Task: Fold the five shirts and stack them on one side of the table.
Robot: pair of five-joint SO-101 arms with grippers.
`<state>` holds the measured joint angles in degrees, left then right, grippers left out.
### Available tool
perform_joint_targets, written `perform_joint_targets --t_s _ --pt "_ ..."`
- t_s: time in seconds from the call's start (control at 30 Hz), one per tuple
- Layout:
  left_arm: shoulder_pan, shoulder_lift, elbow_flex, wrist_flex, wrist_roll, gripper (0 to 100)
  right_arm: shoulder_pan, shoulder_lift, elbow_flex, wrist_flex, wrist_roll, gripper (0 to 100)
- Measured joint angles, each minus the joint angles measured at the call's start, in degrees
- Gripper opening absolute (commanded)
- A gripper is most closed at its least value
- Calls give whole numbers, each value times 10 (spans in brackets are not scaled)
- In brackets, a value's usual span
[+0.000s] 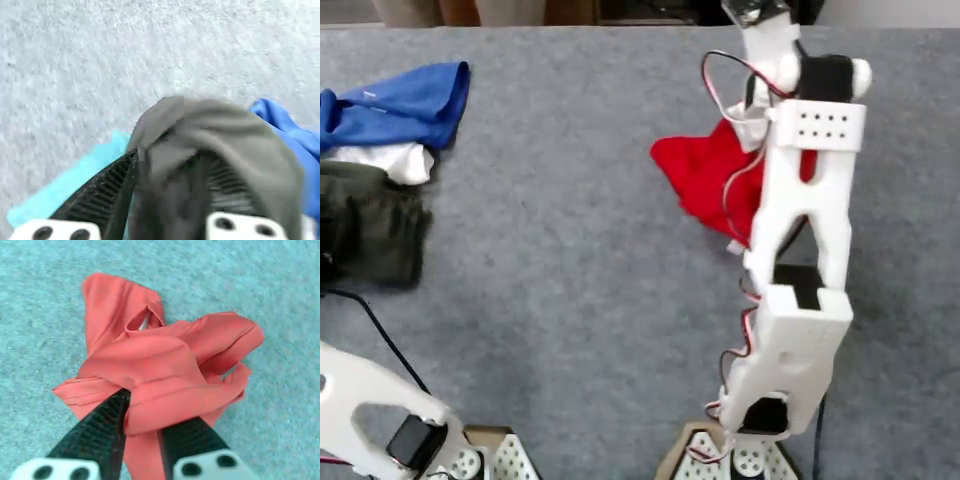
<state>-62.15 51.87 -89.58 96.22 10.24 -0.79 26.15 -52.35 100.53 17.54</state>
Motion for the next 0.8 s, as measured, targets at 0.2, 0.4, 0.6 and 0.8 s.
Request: perform_joint_targets --t_s 0.2,0.4,0.6,0.8 --pt "142 1 -32 11 0 281 -20 0 0 0 0 5" --pt "338 8 13 -75 4 251 -20 0 1 -1 0 5" --pt "440 76 175 -235 4 155 -20 0 1 -1 0 5" --pt "399 161 232 -382 7 19 -20 0 1 -1 0 5"
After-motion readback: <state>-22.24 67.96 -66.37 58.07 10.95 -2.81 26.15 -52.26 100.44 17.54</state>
